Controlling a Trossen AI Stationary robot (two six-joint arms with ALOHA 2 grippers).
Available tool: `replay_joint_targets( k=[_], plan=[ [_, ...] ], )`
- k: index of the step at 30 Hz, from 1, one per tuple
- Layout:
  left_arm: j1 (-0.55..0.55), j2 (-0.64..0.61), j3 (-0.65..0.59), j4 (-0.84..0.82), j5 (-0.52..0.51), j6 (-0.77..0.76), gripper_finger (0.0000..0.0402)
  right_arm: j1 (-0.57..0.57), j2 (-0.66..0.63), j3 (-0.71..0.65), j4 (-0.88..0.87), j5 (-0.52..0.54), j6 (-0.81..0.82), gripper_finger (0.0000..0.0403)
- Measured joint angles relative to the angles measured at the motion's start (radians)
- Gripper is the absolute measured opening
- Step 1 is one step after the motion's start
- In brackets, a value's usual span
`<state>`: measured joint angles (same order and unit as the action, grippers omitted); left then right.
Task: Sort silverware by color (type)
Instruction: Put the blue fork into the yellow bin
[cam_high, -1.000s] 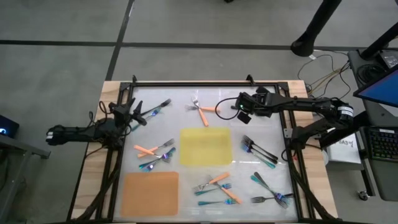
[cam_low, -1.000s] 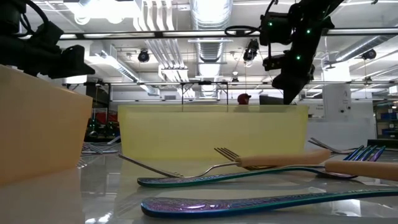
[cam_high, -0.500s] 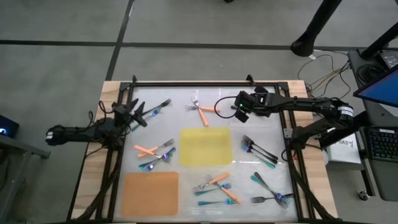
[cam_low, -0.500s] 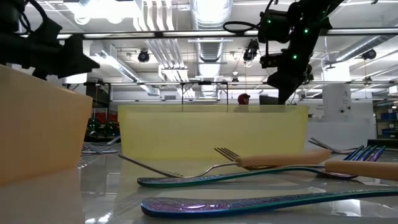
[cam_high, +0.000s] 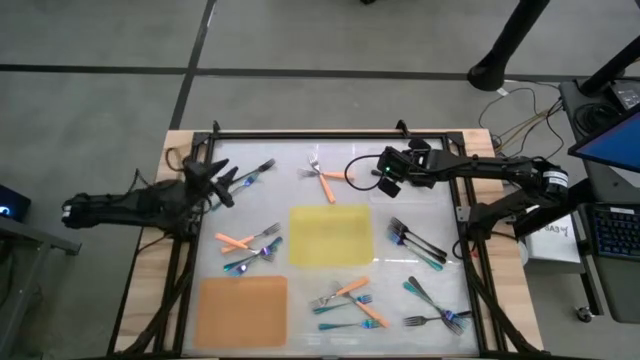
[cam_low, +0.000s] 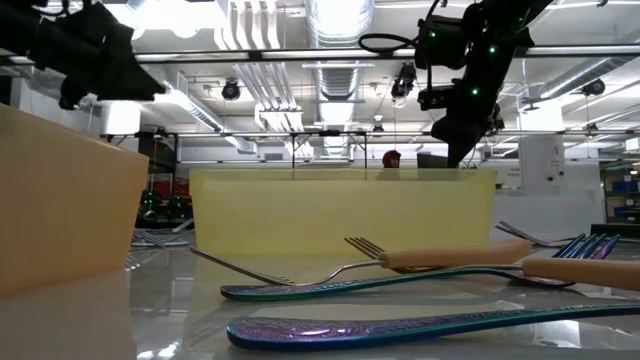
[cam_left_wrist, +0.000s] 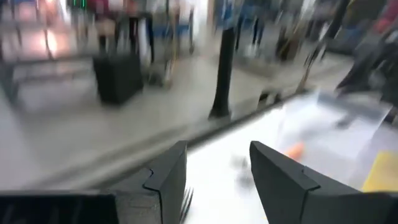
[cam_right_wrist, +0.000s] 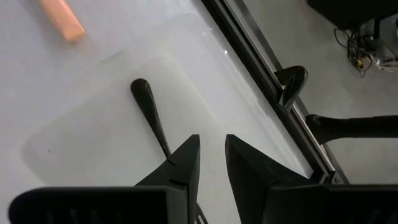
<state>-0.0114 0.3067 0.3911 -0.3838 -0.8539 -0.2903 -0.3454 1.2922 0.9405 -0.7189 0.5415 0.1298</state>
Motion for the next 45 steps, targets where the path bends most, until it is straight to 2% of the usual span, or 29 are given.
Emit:
replay_joint_targets(
  k=[4, 6, 8, 13, 18, 23, 26, 31, 38, 45],
  plan=[
    [0.0, 0.136, 0.138, -0.426, 0.001, -0.331, 0.0158, 0.0, 0.0, -0.005, 0.0, 0.0, 0.022, 0.0068],
    [0.0, 0.197, 0.165, -0.514, 0.001, -0.443, 0.0158, 0.0, 0.0, -0.008, -0.001, 0.0, 0.024, 0.0068],
    [0.0, 0.252, 0.173, -0.512, 0.024, -0.459, 0.0158, 0.0, 0.0, -0.009, -0.001, -0.001, 0.023, 0.0068],
    [0.0, 0.384, 0.169, -0.473, 0.158, -0.426, 0.0158, 0.0, 0.0, -0.011, -0.001, -0.001, 0.019, 0.0068],
    [0.005, 0.501, 0.167, -0.473, 0.227, -0.467, 0.0158, 0.0, 0.0, -0.011, -0.002, -0.002, 0.016, 0.0068],
    [0.05, 0.599, 0.167, -0.48, 0.385, -0.542, 0.0158, 0.0, 0.0, -0.011, -0.002, -0.002, 0.016, 0.0068],
    [0.098, 0.658, 0.167, -0.486, 0.429, -0.559, 0.0158, 0.0, 0.0, -0.011, -0.002, -0.002, 0.016, 0.0068],
    [0.219, 0.749, 0.197, -0.536, 0.431, -0.546, 0.0158, 0.0, 0.0, -0.011, -0.003, -0.002, 0.006, 0.0068],
    [0.394, 0.861, 0.26, -0.536, 0.456, -0.363, 0.0158, 0.0, 0.0, -0.011, -0.005, -0.002, -0.001, 0.0068],
    [0.492, 0.99, 0.3, -0.494, 0.548, -0.203, 0.0158, 0.0, 0.0, -0.011, -0.005, -0.002, -0.003, 0.0068]
  ],
)
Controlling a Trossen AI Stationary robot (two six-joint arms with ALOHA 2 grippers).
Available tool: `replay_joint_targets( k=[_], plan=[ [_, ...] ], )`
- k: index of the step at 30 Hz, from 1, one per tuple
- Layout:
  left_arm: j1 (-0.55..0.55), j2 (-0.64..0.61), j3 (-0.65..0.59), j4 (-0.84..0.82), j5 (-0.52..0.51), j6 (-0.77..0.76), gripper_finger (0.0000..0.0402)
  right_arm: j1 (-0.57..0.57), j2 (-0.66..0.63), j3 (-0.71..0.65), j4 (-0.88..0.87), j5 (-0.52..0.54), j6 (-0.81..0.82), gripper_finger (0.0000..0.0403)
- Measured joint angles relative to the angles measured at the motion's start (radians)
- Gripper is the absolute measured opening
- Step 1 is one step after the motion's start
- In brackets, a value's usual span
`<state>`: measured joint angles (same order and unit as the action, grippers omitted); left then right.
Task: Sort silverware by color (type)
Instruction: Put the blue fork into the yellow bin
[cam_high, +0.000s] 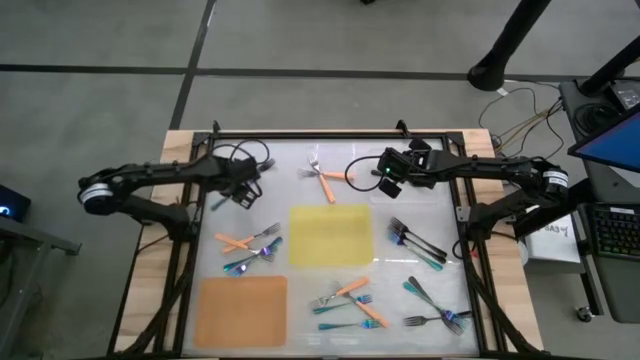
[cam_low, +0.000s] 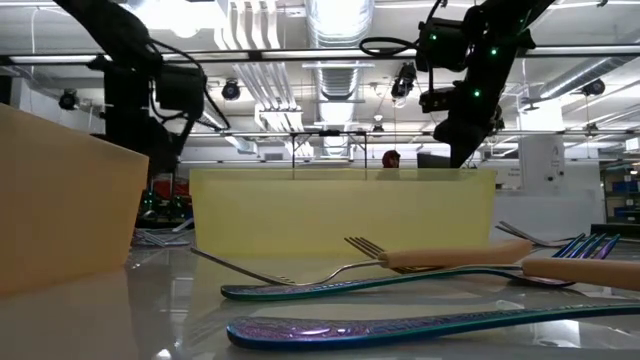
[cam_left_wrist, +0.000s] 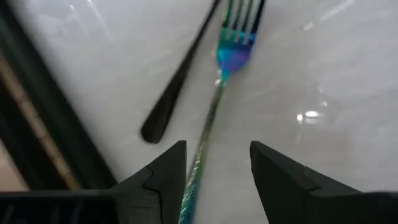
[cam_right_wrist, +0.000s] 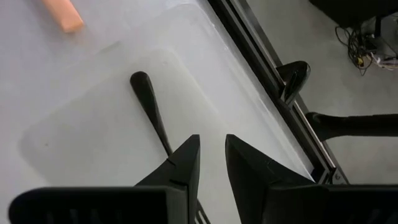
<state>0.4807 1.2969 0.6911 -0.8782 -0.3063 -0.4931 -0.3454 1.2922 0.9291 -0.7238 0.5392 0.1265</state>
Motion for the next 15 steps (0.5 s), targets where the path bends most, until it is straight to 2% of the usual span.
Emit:
replay_joint_targets(
  k=[8, 15],
  plan=[
    [0.066, 0.131, 0.002, 0.059, 0.018, 0.087, 0.0158, 0.0, 0.0, 0.0, -0.001, 0.0, -0.01, 0.0068],
    [0.115, 0.19, 0.007, 0.089, 0.029, 0.136, 0.0158, 0.0, 0.0, 0.0, -0.002, 0.0, -0.009, 0.0068]
  ],
)
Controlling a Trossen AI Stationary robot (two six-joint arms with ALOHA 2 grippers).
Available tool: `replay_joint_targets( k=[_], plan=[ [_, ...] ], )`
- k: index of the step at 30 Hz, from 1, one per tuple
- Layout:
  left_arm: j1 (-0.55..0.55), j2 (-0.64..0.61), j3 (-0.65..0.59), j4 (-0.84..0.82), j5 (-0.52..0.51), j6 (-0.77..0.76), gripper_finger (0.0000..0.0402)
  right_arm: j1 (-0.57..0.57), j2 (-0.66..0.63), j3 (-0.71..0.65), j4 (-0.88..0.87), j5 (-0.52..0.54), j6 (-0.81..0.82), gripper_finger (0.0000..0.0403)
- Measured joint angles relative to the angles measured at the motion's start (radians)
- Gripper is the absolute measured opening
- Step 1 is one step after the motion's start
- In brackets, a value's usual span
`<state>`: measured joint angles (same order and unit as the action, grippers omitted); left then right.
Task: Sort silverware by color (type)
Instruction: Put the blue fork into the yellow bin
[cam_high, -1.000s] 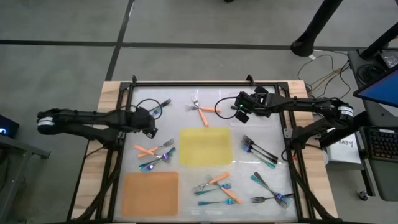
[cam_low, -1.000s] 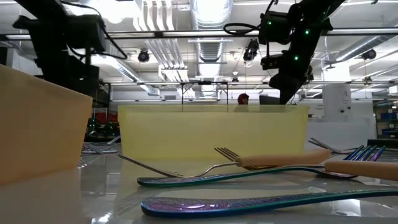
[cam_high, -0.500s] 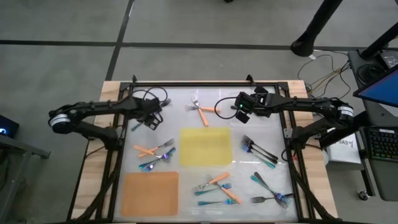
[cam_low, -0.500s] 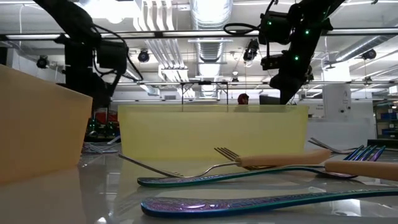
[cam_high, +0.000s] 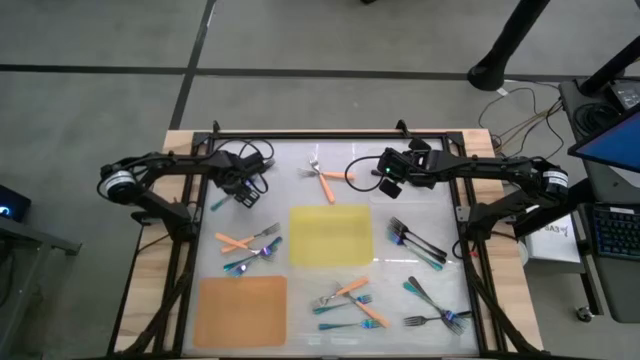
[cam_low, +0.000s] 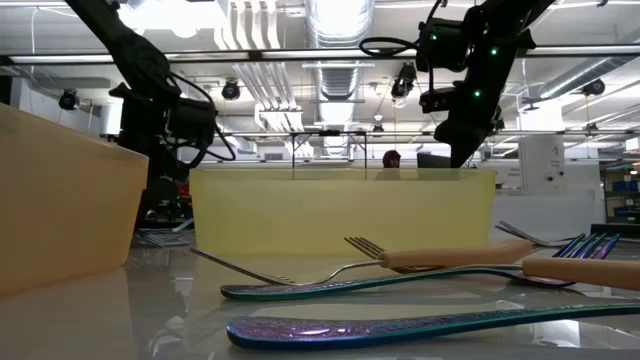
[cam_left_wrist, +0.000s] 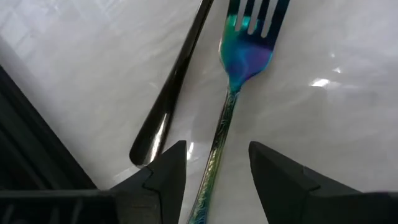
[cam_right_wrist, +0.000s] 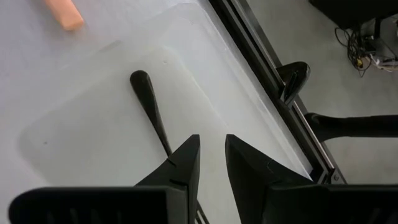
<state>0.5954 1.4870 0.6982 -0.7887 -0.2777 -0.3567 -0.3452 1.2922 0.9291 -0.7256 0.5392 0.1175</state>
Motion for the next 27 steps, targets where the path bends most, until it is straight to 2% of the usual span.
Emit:
replay_joint_targets(
  k=[3, 6, 13, 15, 20, 27],
  plan=[
    [0.015, 0.013, 0.001, 0.002, 0.019, 0.013, 0.0155, 0.0, 0.0, 0.0, 0.0, 0.0, 0.001, 0.0068],
    [0.02, 0.022, 0.0, 0.003, 0.05, 0.022, 0.0134, 0.0, 0.0, 0.0, 0.001, 0.0, 0.001, 0.0068],
    [0.036, 0.027, 0.0, 0.015, 0.1, 0.006, 0.0028, 0.0, 0.0, 0.0, 0.001, 0.0, 0.002, 0.0068],
    [0.045, 0.027, 0.0, 0.016, 0.115, -0.004, 0.0009, 0.0, 0.0, 0.0, 0.001, 0.0, 0.002, 0.0068],
    [0.049, 0.028, 0.005, 0.01, 0.121, -0.009, 0.0007, 0.0, 0.0, 0.0, 0.0, 0.0, 0.002, 0.0068],
    [0.051, 0.022, 0.102, -0.058, 0.101, 0.002, 0.0002, 0.0, 0.0, 0.0, -0.001, 0.0, -0.004, 0.0068]
  ],
)
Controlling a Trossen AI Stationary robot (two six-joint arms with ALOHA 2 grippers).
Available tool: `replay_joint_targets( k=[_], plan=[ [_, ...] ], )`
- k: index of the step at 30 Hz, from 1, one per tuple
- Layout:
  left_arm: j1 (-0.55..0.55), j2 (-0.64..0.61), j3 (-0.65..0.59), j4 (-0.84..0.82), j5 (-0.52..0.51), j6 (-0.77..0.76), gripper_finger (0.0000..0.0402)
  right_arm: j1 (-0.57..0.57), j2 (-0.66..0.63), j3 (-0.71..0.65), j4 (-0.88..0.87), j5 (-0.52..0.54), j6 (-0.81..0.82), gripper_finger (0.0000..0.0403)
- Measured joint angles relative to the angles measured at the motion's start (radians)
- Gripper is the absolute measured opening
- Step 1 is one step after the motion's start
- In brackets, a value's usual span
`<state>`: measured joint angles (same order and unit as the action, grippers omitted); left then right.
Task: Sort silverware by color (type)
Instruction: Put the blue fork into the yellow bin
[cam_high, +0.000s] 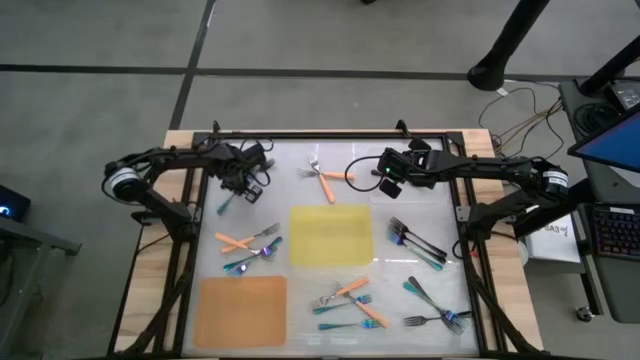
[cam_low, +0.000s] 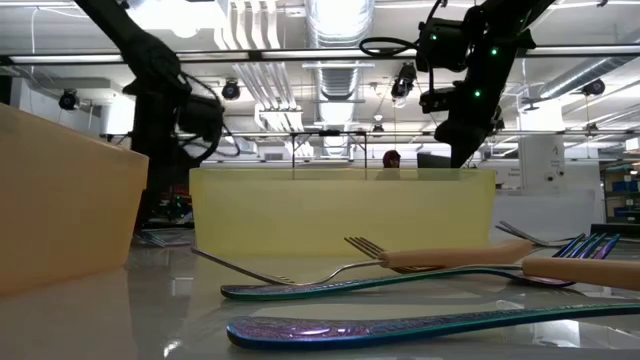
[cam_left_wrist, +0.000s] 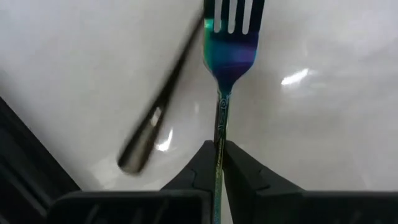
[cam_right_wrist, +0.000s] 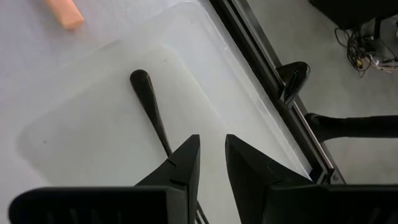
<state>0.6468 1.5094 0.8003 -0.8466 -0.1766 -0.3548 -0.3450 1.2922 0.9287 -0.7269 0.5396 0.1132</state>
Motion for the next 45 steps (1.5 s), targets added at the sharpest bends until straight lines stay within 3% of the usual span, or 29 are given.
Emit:
replay_joint_targets(
  k=[11, 21, 31, 38, 45],
  plan=[
    [-0.091, -0.003, 0.251, -0.036, 0.008, 0.036, 0.0001, 0.0, -0.002, 0.0, 0.0, 0.011, 0.001, 0.0068],
    [-0.403, -0.002, 0.472, 0.113, 0.006, 0.066, 0.0001, -0.003, -0.005, 0.0, 0.003, 0.014, -0.001, 0.0068],
    [-0.683, 0.087, 0.461, 0.41, -0.047, 0.087, 0.0, -0.003, -0.005, 0.0, 0.003, 0.013, 0.007, 0.0068],
    [-0.707, 0.253, 0.46, 0.41, -0.047, 0.068, 0.0, -0.003, -0.005, 0.0, 0.001, 0.012, 0.009, 0.0068],
    [-0.709, 0.338, 0.521, 0.376, 0.054, 0.086, 0.0001, -0.003, -0.005, 0.0, 0.0, 0.01, 0.007, 0.0068]
  ],
)
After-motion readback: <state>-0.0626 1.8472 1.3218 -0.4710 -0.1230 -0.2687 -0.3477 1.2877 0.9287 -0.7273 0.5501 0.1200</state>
